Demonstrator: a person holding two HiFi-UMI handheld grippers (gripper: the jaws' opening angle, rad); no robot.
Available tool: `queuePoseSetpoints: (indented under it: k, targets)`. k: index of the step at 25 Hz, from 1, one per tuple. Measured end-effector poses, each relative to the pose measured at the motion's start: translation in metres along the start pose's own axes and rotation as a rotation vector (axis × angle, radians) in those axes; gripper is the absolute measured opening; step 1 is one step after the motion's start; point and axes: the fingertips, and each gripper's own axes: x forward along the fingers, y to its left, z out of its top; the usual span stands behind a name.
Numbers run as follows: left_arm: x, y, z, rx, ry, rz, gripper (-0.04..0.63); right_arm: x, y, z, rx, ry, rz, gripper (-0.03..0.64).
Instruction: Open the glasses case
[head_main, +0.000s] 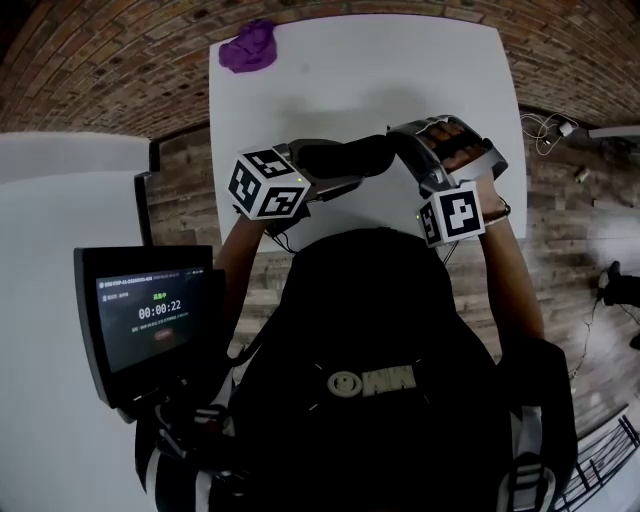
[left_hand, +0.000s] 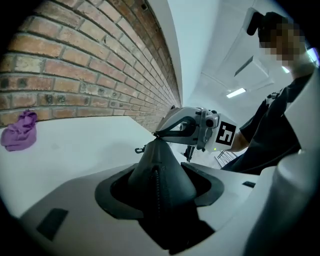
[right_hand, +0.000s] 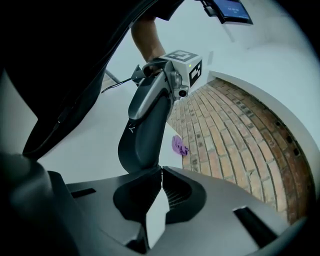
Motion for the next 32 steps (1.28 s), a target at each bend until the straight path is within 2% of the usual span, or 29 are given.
queuePoseSetpoints:
  k: [2,3,6,8,10,12,15,17,19,22,25,27,32]
  targets:
    - [0.002,-0.001,-0.003,0.015,0.014,-0.010,0.273,0.000,0.005,-0.001,0.022,-0.007,0.025,0.012]
    - [0.002,-0.001,-0.003,0.007,0.009,-0.027,0.273,-0.001,0.006,-0.003,0.080,-0.023,0.042,0.012]
    - [-0.008,0.005,0.007,-0.116,-0.093,-0.093,0.273,-0.011,-0.003,-0.022,0.376,-0.092,0.082,0.012]
    - [-0.016,0.011,0.016,-0.183,-0.164,-0.109,0.273,-0.025,-0.008,-0.022,0.465,-0.165,0.136,0.016]
    - [-0.016,0.012,0.018,-0.191,-0.167,-0.112,0.273,-0.035,-0.004,0.000,0.432,-0.254,0.211,0.171]
    - [-0.010,0.004,0.017,-0.164,-0.131,-0.132,0.275,-0.037,0.004,0.026,0.331,-0.289,0.257,0.269]
    - [-0.002,-0.013,0.024,-0.158,-0.129,-0.199,0.275,-0.022,0.017,0.042,0.160,-0.246,0.267,0.285]
    - [-0.002,-0.015,0.030,-0.165,-0.165,-0.214,0.275,-0.018,0.019,0.041,0.187,-0.251,0.269,0.293]
    - [-0.012,-0.015,0.043,-0.193,-0.272,-0.247,0.285,-0.025,0.012,0.043,0.356,-0.323,0.286,0.291]
    - [-0.032,-0.017,0.067,-0.227,-0.428,-0.293,0.334,-0.035,0.001,0.047,0.711,-0.525,0.332,0.291]
    - [-0.039,-0.025,0.076,-0.175,-0.478,-0.322,0.369,-0.047,-0.002,0.047,1.101,-0.739,0.451,0.291]
    - [-0.041,-0.032,0.078,-0.142,-0.500,-0.341,0.373,-0.058,-0.006,0.043,1.326,-0.883,0.521,0.291]
    - [-0.046,-0.032,0.089,-0.168,-0.576,-0.362,0.376,-0.068,-0.027,0.026,1.776,-1.196,0.611,0.291]
